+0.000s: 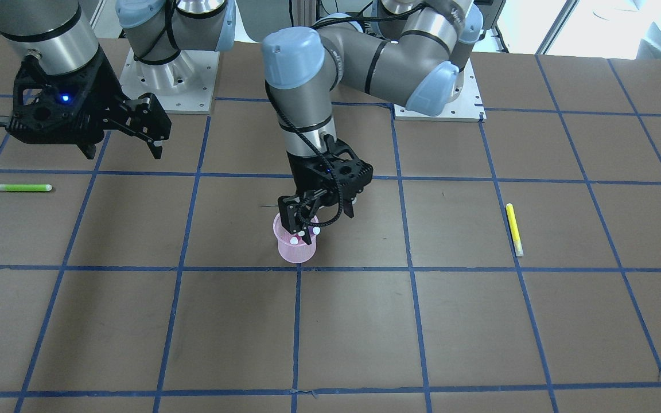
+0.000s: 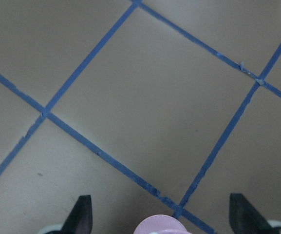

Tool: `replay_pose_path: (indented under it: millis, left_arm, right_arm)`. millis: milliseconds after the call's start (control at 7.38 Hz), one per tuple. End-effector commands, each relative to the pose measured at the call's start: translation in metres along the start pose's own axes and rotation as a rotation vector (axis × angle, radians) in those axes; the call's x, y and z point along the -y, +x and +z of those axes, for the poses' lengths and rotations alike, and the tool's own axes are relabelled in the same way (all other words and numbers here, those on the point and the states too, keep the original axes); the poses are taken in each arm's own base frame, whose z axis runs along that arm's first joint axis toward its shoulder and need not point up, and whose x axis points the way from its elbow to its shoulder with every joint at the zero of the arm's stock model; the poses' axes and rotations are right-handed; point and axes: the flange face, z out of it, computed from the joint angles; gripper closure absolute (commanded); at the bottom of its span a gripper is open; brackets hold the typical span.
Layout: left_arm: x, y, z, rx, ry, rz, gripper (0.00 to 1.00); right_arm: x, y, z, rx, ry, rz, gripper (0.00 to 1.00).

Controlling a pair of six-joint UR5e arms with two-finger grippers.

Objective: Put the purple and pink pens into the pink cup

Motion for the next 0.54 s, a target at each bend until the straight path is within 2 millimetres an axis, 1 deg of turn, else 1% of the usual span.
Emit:
replay_pose_path:
  millis: [0,135,271,406]
  left_arm:
    - [0.049,-0.058,-0.025,-0.072,-0.132,0.229,0.0]
    - [0.061,-0.087,-0.038,-0.106,-0.145,0.328,0.0]
    - [0.07,-0.11,-0.04,-0.103,-0.158,0.313,0.0]
    - [0.079,-0.126,-0.037,-0.105,-0.17,0.28,0.0]
  right_arm:
    - [0.0,0.0,0.0,0.0,0.0,0.002,0.0]
    - [0.0,0.0,0.0,0.0,0.0,0.002,0.0]
    - [0.0,0.0,0.0,0.0,0.0,0.002,0.0]
    - [0.0,0.0,0.0,0.003,0.0,0.002,0.0]
